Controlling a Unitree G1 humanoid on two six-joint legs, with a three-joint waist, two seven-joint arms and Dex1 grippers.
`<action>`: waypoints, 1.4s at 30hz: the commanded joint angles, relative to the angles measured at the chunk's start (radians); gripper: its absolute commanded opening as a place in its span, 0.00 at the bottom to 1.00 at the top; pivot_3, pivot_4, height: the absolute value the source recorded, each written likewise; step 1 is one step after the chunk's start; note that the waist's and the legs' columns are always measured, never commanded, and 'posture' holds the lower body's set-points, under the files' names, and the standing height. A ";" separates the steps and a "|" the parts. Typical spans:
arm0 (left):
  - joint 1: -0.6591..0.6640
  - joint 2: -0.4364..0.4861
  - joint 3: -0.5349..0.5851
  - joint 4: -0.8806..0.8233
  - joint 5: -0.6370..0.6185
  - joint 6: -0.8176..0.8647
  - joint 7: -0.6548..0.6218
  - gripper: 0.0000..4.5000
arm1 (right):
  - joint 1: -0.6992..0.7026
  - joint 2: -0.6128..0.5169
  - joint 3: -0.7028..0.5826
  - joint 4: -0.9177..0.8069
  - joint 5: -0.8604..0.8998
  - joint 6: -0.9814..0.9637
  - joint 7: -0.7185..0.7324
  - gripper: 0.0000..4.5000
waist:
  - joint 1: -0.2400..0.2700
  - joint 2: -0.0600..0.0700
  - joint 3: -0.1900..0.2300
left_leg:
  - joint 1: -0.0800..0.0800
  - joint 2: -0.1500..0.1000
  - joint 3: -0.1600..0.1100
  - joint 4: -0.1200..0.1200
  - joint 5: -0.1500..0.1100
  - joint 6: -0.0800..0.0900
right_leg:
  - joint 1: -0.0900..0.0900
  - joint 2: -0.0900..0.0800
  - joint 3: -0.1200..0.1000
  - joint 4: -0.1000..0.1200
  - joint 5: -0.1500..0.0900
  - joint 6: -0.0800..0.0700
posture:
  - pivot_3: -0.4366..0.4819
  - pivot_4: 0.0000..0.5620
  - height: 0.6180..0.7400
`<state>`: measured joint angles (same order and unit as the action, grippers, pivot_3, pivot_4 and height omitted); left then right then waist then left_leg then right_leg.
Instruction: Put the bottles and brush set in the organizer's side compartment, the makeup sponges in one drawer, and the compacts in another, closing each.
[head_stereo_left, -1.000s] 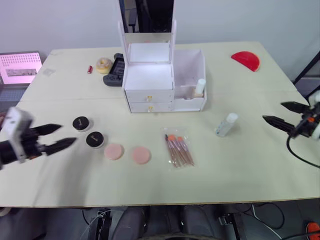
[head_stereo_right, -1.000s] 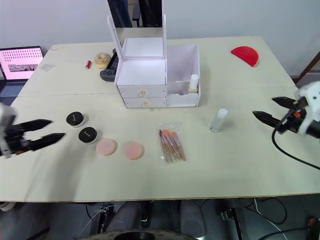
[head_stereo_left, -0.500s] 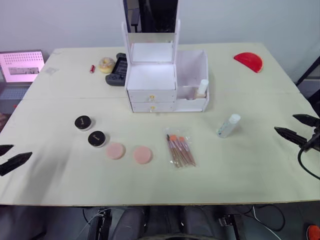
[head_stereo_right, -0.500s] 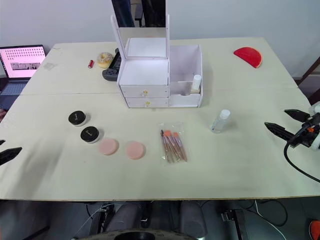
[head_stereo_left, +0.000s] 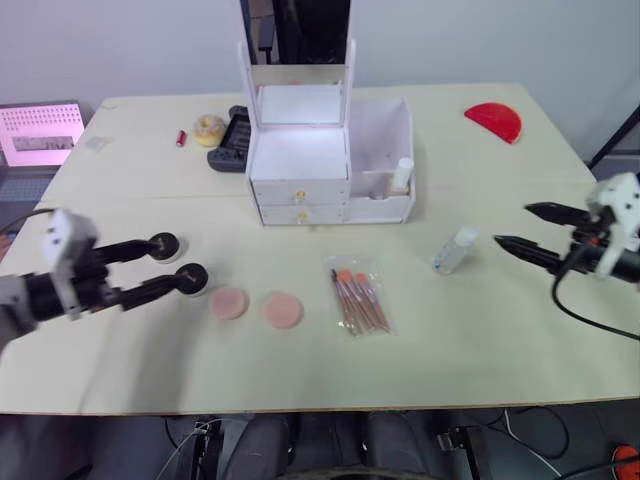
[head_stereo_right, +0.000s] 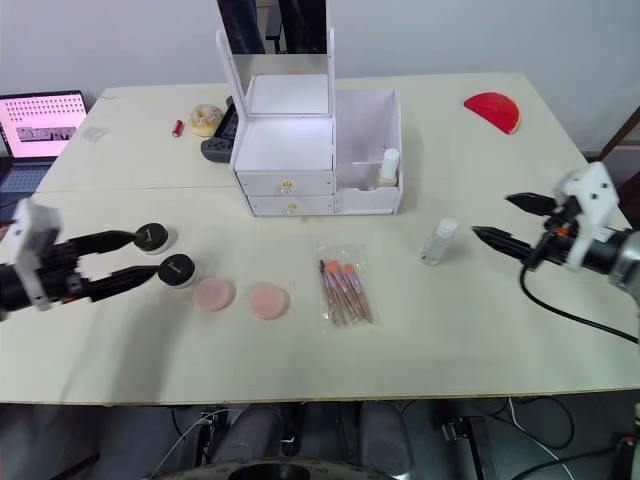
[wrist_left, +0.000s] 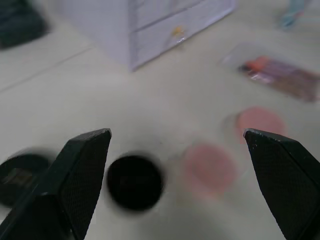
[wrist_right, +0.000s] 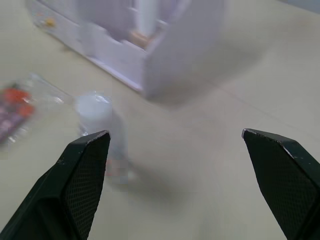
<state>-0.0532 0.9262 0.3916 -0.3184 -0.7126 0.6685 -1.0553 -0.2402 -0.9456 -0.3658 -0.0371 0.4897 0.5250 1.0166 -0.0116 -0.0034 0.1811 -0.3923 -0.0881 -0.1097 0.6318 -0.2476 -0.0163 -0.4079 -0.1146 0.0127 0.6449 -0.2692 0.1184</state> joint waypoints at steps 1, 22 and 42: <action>-0.091 -0.024 -0.088 -0.144 -0.099 0.080 0.051 1.00 | -0.031 0.005 0.034 -0.053 0.017 0.029 -0.011 0.99 | 0.001 0.000 0.000 | 0.000 0.000 0.000 0.000 0.000 0.000 | 0.000 0.000 0.000 0.000 0.000 0.000 | 0.48 0.27 1.00; -0.285 -0.080 -0.230 -0.267 -0.240 0.199 0.154 1.00 | -0.073 0.050 0.128 0.013 -0.004 0.045 -0.043 0.87 | 0.000 -0.001 0.001 | 0.001 0.000 0.000 0.001 0.000 0.000 | 0.001 0.004 0.000 0.002 0.000 0.001 | 0.48 0.27 1.00; -0.260 -0.071 -0.233 -0.268 -0.242 0.189 0.159 1.00 | -0.081 0.048 0.132 -0.005 0.015 0.060 -0.034 0.47 | 0.001 -0.001 0.001 | 0.001 0.000 0.000 0.001 0.000 0.000 | 0.001 0.004 0.000 0.002 0.000 0.001 | 0.48 0.27 1.00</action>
<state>-0.3141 0.8433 0.1489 -0.5645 -0.9481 0.8692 -0.8916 -0.3027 -0.8901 -0.2129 -0.0095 0.4941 0.5900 0.9821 -0.0109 -0.0046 0.1817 -0.3917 -0.0885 -0.1096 0.6332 -0.2474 -0.0162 -0.4072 -0.1111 0.0124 0.6467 -0.2688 0.1191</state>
